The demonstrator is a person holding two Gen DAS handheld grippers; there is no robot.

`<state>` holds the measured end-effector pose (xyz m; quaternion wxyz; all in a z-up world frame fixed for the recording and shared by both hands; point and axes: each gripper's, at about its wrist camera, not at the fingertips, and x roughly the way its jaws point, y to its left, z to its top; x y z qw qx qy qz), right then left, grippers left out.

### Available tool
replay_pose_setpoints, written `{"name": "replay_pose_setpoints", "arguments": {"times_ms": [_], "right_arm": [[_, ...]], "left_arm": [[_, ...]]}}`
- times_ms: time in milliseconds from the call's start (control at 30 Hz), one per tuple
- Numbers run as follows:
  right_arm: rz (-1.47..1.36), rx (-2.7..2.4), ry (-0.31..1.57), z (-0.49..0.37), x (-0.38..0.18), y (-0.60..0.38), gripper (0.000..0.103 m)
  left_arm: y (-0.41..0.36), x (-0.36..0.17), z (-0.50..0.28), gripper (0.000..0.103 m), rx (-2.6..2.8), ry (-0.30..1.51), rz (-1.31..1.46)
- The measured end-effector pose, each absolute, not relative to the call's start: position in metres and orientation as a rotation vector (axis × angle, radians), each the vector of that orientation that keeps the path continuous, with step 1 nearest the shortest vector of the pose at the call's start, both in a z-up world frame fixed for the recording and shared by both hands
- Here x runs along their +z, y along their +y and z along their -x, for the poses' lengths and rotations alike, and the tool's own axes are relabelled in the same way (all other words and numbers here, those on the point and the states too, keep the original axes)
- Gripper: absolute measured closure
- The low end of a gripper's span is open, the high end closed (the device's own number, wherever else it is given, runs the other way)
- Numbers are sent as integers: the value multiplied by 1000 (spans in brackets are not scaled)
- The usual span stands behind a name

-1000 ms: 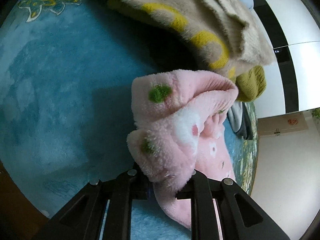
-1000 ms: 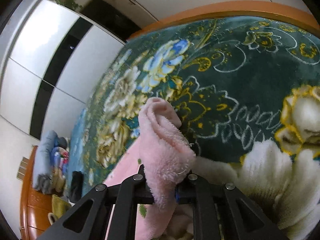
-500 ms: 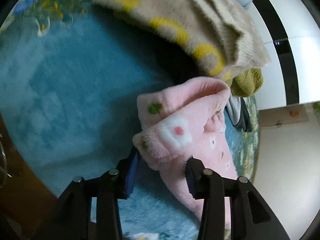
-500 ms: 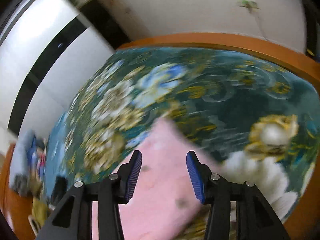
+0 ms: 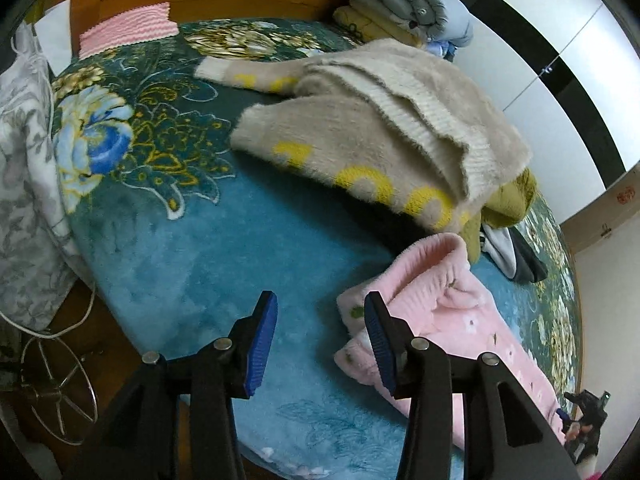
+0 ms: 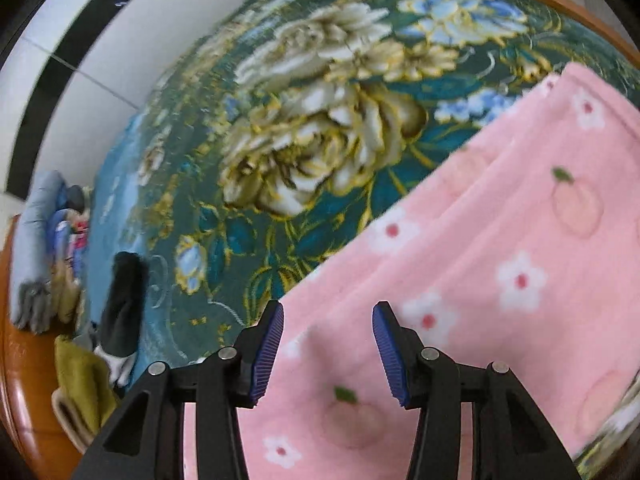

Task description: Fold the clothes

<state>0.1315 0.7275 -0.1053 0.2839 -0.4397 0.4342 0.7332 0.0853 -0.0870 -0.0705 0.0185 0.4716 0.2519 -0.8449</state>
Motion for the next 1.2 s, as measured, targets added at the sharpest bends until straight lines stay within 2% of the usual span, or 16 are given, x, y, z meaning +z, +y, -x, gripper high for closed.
{"name": "replay_pose_setpoints", "arguments": {"times_ms": [67,100,133,167,200,233,300,533,767,900,967,1033,1100,1200], "right_arm": [[1196,1904,1162,-127,-115,727,58],[1201,1886,1159,-125,-118,727,64],[1208,1870,1148,-125,-120,728,75],[1217,1853,1130,-125,-122,730,79],[1222,1840,1124,-126,-125,731,88],[1219,1837,1138,-129,-126,733,93],[1199,1842,1186,-136,-127,738,99],[1076,2015,1206,-137,-87,741,100],[1070,2060,1283,-140,-97,750,100],[1065,2086,1327,-142,-103,754,94],[1063,2098,1350,-142,-106,757,87],[993,2172,1359,-164,-93,764,61],[898,2257,1356,-196,-75,775,51],[784,2314,1322,-259,-54,797,47]], "left_arm": [[-71,-76,-81,57,-2638,792,-1481],[-70,-75,-80,57,-2647,794,-1487],[-66,-73,-79,57,-2658,794,-1492],[-65,-72,-79,57,-2667,793,-1496],[-65,-71,-79,57,-2677,791,-1500],[-62,-71,-77,57,-2688,790,-1505],[-58,-71,-74,57,-2708,786,-1516],[-35,-67,-63,57,-2786,770,-1519],[-2,-60,-60,57,-2854,730,-1592],[29,-65,-58,57,-2879,661,-1695],[42,-67,-56,57,-2884,639,-1733],[56,-70,-55,57,-2889,615,-1764],[69,-72,-54,57,-2889,589,-1797],[86,-76,-54,57,-2874,566,-1840]]}}
